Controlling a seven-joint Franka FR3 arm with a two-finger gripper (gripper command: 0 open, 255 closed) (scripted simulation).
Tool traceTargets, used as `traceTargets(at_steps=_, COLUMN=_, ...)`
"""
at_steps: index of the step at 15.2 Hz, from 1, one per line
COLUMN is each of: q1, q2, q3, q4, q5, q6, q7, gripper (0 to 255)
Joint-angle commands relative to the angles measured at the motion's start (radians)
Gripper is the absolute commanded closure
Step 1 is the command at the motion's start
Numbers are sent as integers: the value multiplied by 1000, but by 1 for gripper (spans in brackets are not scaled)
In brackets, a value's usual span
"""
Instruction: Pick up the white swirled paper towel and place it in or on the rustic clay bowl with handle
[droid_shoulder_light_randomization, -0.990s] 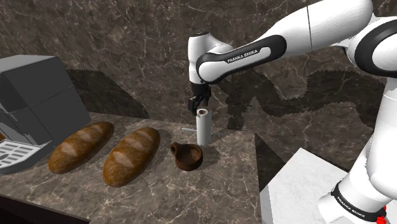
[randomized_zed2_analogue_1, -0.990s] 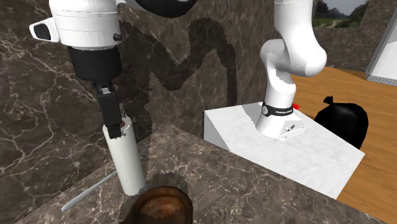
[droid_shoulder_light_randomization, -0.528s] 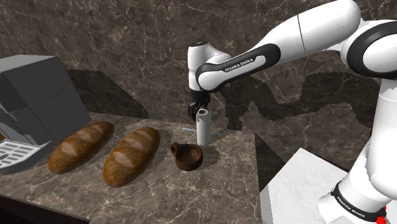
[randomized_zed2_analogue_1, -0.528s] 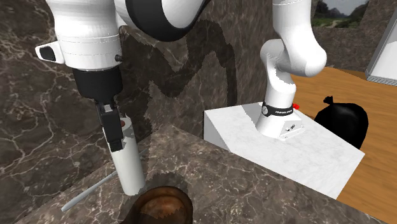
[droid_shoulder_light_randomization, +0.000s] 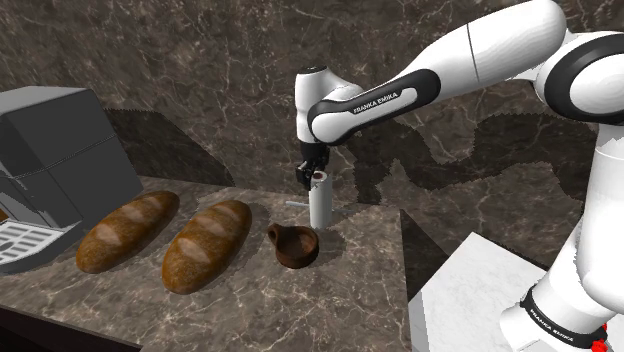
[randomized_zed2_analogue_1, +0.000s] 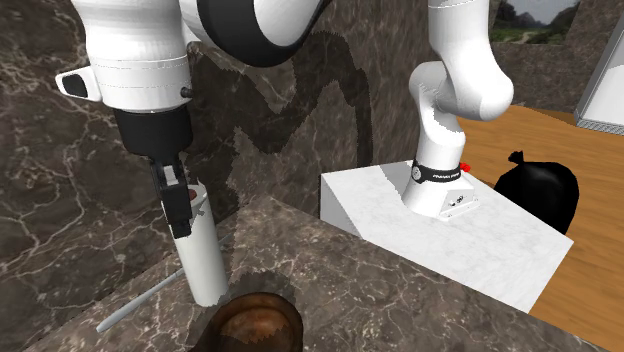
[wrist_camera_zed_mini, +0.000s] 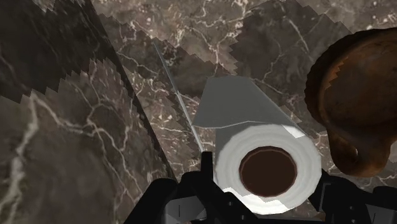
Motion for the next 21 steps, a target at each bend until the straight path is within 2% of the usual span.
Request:
traceTargets(at_steps=1, q1=0, q2=1, q3=0, q4=0, q5=0, q6=0, q7=0, gripper=255)
traceTargets(at_steps=8, q1=0, q2=0, q3=0, q4=-1, q5=0, q6=0, q7=0, gripper=255)
traceTargets(at_steps=21, q1=-1, q2=-42, q3=6, q4=117, q5=18, q6=-159, q7=-19, gripper=255)
